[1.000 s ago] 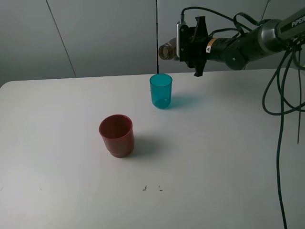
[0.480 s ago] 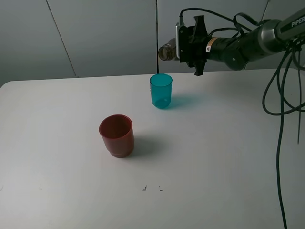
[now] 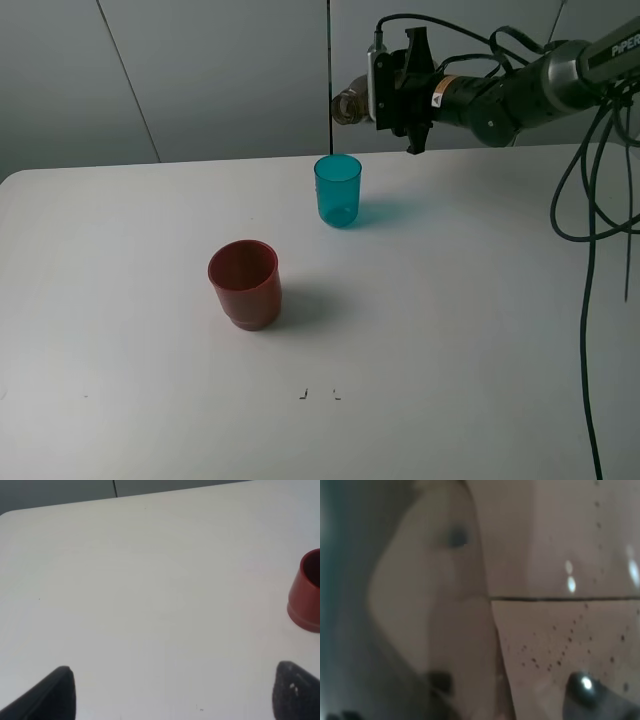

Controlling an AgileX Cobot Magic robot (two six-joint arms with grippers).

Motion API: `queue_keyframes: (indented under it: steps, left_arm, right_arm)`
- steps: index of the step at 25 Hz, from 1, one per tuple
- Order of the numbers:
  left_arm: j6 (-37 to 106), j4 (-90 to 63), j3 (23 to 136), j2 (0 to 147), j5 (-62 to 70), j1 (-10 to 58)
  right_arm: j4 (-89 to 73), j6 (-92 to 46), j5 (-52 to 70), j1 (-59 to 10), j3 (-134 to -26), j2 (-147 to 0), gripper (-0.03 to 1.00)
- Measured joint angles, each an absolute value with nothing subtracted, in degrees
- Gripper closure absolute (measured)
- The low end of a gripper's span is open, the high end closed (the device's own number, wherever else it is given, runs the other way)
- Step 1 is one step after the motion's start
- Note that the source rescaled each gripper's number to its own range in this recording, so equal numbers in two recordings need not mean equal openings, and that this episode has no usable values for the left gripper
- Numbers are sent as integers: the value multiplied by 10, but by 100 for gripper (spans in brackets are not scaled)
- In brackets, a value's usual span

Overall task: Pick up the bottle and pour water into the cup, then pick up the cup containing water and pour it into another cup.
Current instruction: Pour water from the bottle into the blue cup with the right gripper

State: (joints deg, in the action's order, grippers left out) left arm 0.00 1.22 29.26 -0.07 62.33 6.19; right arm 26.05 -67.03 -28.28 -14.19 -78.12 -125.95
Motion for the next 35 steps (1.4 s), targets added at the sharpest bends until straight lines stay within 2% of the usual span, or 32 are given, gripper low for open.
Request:
queue_keyframes:
  steps: [35]
  left_arm:
    - [4, 12, 293, -1, 623, 62]
  right_arm:
    - [242, -759, -297, -142, -782, -1259, 97]
